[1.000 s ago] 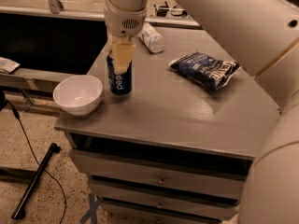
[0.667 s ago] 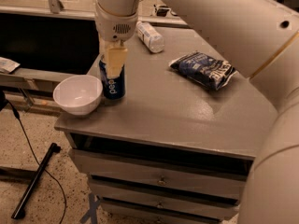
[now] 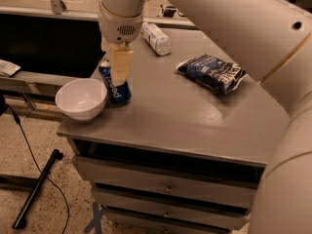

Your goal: Move pepsi can near white bowl

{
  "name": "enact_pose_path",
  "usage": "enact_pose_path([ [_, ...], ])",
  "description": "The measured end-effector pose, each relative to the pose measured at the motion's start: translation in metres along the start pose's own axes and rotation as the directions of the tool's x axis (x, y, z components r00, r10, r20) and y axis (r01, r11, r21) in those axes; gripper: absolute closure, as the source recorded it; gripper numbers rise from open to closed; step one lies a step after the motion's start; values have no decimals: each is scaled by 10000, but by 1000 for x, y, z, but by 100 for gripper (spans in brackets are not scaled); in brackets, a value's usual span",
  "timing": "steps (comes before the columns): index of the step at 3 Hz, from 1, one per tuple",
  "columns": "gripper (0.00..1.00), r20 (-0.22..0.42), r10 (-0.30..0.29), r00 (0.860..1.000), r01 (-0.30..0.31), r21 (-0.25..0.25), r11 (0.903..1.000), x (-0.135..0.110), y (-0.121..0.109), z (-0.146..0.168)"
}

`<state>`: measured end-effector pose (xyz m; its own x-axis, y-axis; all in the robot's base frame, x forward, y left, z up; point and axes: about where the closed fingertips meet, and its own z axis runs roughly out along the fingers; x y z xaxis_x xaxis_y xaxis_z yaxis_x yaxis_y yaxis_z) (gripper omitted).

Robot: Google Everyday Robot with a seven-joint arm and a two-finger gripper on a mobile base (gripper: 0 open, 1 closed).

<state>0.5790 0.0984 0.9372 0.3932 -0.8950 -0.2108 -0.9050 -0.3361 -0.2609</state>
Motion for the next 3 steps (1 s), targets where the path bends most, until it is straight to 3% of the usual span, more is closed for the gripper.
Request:
enact_pose_path([
  [2, 0, 598, 431, 9973, -455, 399, 9982, 19, 8, -8],
  [3, 0, 2002, 935, 9753, -1143, 949, 9889, 31, 35, -16],
])
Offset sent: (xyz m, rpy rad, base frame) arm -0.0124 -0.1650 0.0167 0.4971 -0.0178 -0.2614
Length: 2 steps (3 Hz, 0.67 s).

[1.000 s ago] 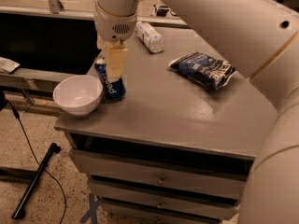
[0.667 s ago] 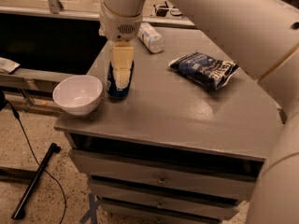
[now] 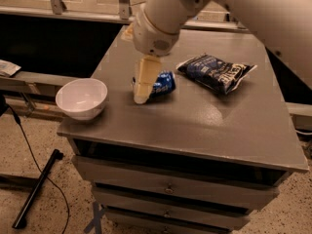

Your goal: Move pepsi can near white bowl

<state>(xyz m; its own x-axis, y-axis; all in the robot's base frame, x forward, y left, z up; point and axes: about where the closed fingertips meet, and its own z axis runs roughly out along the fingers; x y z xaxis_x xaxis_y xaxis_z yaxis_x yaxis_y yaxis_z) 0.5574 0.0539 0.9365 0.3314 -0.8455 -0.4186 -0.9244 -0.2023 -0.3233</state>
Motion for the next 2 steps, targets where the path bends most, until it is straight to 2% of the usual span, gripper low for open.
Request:
enact_pose_path([
  [1, 0, 1764, 1398, 9743, -1617, 1169, 9799, 43, 23, -27],
  [2, 0, 1882, 1770, 9661, -2035, 1325, 9701, 53, 28, -42],
])
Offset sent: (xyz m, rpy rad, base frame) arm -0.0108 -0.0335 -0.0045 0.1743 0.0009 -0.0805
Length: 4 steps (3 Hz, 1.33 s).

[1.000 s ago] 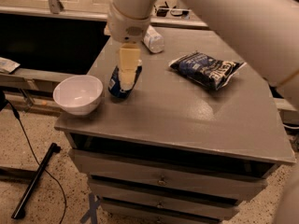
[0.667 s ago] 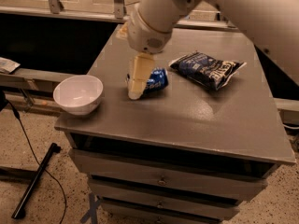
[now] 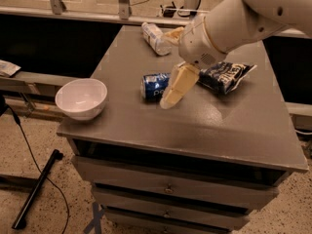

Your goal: Move pepsi can near white bowl

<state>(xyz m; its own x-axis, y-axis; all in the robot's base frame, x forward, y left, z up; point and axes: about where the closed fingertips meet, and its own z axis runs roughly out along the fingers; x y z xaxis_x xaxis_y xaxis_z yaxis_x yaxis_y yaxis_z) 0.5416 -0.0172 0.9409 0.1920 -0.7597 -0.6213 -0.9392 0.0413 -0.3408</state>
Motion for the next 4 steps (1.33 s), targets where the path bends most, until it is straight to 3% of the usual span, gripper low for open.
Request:
enact_pose_path([
  [2, 0, 154, 88, 9998, -87, -98, 9999, 1, 0, 0],
  [3, 0, 661, 726, 9952, -718, -142, 9973, 21, -2, -15],
  [4, 0, 1136, 1686, 9791, -1680, -152, 9857, 56, -4, -31],
])
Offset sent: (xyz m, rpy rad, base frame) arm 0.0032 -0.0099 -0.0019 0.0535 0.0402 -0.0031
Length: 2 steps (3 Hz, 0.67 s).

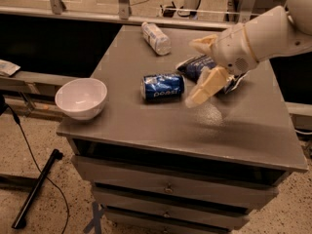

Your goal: Move pepsi can near white bowl

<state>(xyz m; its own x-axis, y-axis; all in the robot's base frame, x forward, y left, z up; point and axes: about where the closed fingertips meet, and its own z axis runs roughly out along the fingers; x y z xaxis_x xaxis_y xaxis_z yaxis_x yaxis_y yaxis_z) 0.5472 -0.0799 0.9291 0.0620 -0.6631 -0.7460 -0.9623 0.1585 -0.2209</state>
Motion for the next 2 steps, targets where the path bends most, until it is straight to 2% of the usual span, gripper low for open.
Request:
enact_pose_path([
  [1, 0, -333, 354, 9988, -359, -168, 9992, 15, -3, 3],
  [2, 0, -1020, 287, 9944, -343, -532, 9980, 21, -5, 26],
])
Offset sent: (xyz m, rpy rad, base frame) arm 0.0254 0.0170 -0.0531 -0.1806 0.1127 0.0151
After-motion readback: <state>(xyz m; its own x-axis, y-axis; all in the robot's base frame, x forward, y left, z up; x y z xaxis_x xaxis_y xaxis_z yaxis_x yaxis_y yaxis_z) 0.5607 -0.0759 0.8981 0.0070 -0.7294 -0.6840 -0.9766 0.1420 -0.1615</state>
